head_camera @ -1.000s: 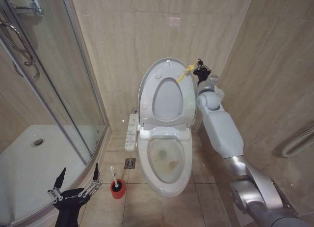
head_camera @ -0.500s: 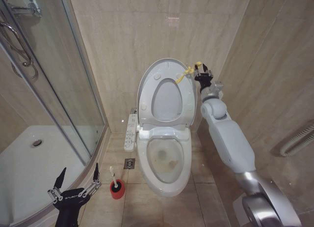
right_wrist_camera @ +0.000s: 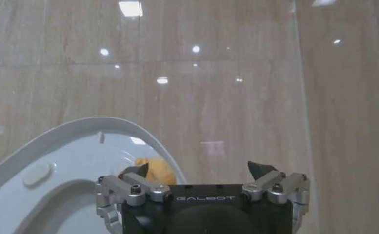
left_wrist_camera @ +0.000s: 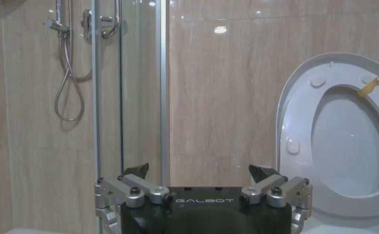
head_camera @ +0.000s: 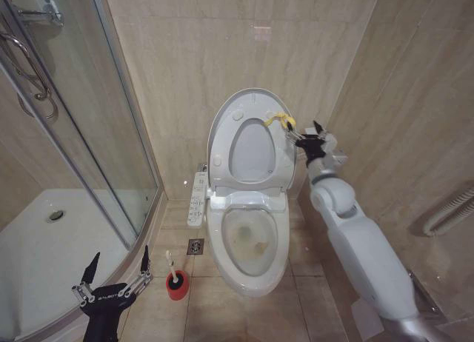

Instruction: Open the toilet lid, clean the toilet bowl with a toilet brush, close the toilet lid, and flush.

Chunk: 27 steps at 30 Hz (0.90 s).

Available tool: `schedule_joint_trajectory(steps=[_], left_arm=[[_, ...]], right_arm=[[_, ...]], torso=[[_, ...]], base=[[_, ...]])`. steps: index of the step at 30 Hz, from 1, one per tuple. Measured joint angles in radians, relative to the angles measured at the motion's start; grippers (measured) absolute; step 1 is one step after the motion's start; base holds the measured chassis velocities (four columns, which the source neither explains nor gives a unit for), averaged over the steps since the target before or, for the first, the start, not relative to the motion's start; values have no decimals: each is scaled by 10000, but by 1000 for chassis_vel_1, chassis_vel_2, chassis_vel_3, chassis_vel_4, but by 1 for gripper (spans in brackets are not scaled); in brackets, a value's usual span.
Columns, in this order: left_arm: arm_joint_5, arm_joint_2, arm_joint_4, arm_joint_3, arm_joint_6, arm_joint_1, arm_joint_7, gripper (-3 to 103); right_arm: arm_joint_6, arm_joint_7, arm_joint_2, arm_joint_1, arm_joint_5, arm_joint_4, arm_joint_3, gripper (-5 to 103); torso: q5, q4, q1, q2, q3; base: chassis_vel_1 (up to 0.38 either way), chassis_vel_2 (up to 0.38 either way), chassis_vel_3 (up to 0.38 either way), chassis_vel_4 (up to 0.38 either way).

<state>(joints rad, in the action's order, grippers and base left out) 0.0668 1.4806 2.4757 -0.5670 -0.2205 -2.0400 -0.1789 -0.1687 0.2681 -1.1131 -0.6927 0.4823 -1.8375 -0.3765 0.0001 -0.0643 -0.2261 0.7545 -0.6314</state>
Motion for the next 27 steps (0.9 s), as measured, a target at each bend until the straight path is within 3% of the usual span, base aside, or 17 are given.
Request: schedule_joint_trajectory(steps=[1, 7, 9, 21, 25, 27], left_arm=[[0, 0, 0, 0, 0, 0, 0, 100], [0, 1, 1, 0, 0, 0, 0, 100], [0, -1, 0, -1, 0, 0, 0, 100], [0, 0, 0, -1, 0, 0, 0, 100], [0, 1, 0, 0, 0, 0, 0, 100], [0, 1, 0, 0, 0, 0, -1, 100]], right_arm=[[-42, -6, 138, -292, 30, -261, -185, 100], [-153, 97, 595, -1925, 213, -1388, -850, 100], [-319, 329, 626, -2588, -262, -1733, -1031, 100], [-806, 638, 209, -4744, -1147, -3069, -1622, 100], [-540, 350, -106, -6506, -1250, -3754, -2026, 100], [28, -71, -405, -7483, -1442, -4049, -2247, 100]], torso=[[0, 1, 0, 0, -1], [0, 4, 0, 0, -1], [1, -1, 0, 0, 0], [-2, 5, 0, -1, -1], [-1, 0, 1, -1, -1], [-1, 2, 1, -1, 0]], base=[[0, 0, 0, 0], [0, 0, 0, 0], [0, 0, 0, 0], [0, 0, 0, 0], [0, 0, 0, 0], [0, 0, 0, 0]])
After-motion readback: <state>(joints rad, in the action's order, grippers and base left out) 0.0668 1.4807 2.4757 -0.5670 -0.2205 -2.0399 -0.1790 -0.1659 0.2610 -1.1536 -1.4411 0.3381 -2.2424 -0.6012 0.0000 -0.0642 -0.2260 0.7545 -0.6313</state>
